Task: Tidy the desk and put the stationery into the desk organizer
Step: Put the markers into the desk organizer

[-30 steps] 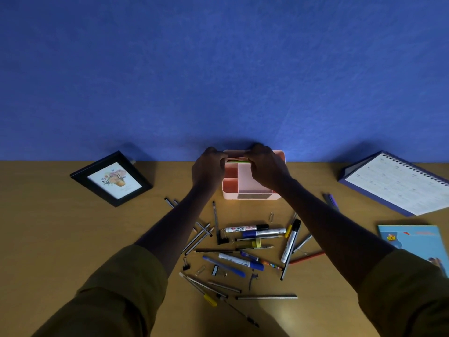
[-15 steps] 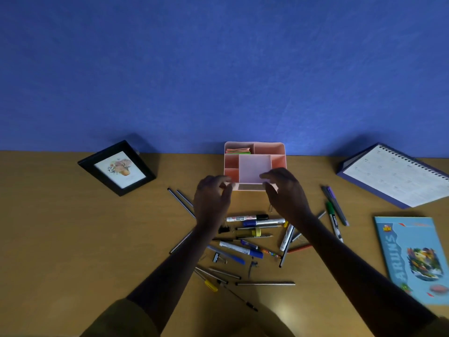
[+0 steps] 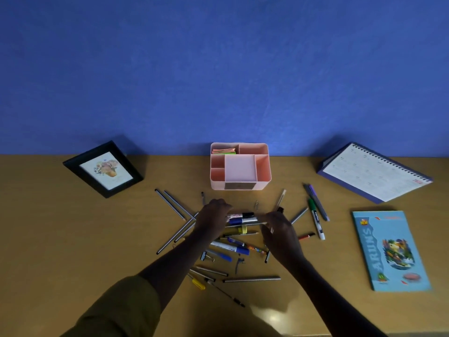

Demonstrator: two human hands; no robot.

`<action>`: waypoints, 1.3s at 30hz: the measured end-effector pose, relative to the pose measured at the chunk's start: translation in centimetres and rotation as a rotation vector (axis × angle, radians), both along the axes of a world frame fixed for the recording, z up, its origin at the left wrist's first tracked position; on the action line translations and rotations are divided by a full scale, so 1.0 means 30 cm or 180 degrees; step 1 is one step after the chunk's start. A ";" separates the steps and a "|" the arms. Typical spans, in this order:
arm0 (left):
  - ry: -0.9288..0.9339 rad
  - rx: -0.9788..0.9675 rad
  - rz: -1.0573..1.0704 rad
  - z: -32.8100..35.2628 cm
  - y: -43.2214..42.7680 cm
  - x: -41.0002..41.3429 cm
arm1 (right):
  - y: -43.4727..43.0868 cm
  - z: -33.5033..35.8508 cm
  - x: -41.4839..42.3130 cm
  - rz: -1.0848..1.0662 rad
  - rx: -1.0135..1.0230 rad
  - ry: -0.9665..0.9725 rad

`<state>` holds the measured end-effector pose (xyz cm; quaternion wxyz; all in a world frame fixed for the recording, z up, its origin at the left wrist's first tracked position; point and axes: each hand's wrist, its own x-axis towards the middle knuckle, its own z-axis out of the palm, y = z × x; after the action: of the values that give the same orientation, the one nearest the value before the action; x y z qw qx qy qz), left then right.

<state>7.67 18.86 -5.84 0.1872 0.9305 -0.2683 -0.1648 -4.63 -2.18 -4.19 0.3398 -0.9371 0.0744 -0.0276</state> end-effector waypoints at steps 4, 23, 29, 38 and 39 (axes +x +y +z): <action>0.0001 0.0121 -0.0153 0.000 -0.016 0.014 | -0.027 -0.020 -0.060 -0.0053 0.0069 0.0011; 0.0329 -0.0958 0.0210 0.095 -0.049 -0.036 | -0.030 0.062 -0.071 -0.0377 0.0613 0.0042; 0.0432 -0.1542 0.0355 0.154 -0.086 -0.095 | 0.031 0.185 0.084 -0.1175 0.1751 0.0358; 0.0038 -0.1910 0.1151 0.174 -0.035 -0.103 | 0.051 0.320 0.295 -0.0549 0.1261 -0.0159; 0.0059 -0.1900 0.1306 0.166 -0.022 -0.103 | 0.059 0.341 0.328 -0.0506 0.1165 -0.0290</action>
<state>4.57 18.19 -0.87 0.4823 0.8678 -0.1106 -0.0466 5.20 -0.42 6.05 0.5042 -0.8487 0.1364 -0.0827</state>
